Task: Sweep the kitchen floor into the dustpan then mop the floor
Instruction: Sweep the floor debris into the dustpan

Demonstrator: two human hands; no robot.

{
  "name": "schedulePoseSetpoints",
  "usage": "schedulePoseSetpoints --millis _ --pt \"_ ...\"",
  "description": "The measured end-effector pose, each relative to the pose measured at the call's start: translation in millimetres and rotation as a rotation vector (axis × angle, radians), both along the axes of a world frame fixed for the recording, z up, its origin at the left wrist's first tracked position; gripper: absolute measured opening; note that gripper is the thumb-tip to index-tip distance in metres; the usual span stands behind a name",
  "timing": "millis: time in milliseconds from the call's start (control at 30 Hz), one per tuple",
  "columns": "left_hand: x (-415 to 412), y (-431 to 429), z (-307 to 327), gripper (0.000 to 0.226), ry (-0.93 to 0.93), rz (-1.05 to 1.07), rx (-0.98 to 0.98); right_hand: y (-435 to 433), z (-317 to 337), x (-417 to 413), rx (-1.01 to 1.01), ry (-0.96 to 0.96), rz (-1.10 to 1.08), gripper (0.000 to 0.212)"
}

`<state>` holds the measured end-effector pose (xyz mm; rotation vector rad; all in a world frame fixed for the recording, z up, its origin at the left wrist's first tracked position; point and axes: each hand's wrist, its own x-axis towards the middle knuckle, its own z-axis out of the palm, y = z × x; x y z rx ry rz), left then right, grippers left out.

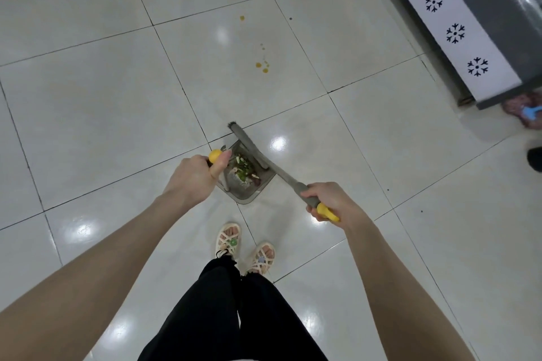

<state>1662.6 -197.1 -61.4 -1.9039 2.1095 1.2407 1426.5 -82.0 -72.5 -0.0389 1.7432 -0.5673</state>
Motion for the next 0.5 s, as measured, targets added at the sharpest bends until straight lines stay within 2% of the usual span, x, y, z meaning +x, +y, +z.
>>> schedulePoseSetpoints --millis 133,333,500 --pt "12 11 -2 0.067 0.013 0.003 0.008 -3 4 -5 -0.021 0.061 0.018 0.016" --pt "25 41 2 0.065 0.005 0.005 0.008 4 -5 -10 -0.026 0.079 -0.004 0.02" --pt "40 66 5 0.065 -0.04 0.039 0.006 14 -17 -10 -0.046 0.102 0.037 0.008"
